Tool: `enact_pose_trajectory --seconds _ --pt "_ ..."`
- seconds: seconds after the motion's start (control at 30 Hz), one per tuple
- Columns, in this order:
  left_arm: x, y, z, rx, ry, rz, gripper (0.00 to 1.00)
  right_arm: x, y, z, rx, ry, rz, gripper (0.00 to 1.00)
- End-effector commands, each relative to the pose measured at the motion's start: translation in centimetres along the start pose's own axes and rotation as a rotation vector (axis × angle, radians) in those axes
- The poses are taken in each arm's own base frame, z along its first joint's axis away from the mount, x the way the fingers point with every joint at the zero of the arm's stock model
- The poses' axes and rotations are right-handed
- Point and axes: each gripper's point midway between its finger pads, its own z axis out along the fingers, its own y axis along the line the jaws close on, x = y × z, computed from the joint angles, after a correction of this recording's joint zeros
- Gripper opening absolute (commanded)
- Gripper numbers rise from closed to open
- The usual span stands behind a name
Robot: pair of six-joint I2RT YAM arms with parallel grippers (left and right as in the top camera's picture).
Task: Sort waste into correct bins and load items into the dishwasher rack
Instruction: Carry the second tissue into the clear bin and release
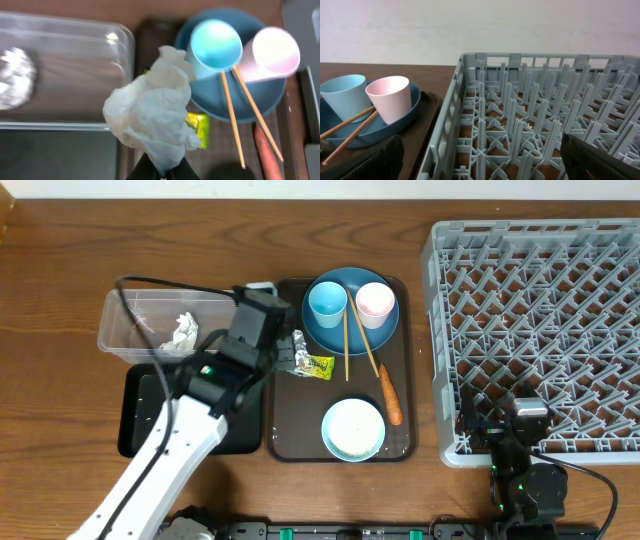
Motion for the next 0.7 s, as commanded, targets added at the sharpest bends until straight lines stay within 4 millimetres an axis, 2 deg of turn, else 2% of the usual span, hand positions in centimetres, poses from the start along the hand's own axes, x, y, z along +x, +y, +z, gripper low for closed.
enact_pose_trajectory --seconds 0.0,0.27,0.53,0.67 --pt "-2.3 3.3 -0.6 -0.152 -0.094 -0.029 0.06 0.1 0.0 0.0 -0.001 0.003 0.014 0.99" --pt "-3.1 8.7 2.0 -0.262 -0.058 -0.150 0.06 0.1 0.0 0.0 -0.001 0.003 0.014 0.99" --pt "-2.2 12.2 7.6 -0.304 0.039 -0.232 0.06 0.1 0.0 0.0 -0.001 0.003 0.014 0.99" --pt "-1.0 13.1 9.7 -0.331 0.088 -0.238 0.06 0.1 0.0 0.0 0.000 0.003 0.014 0.99"
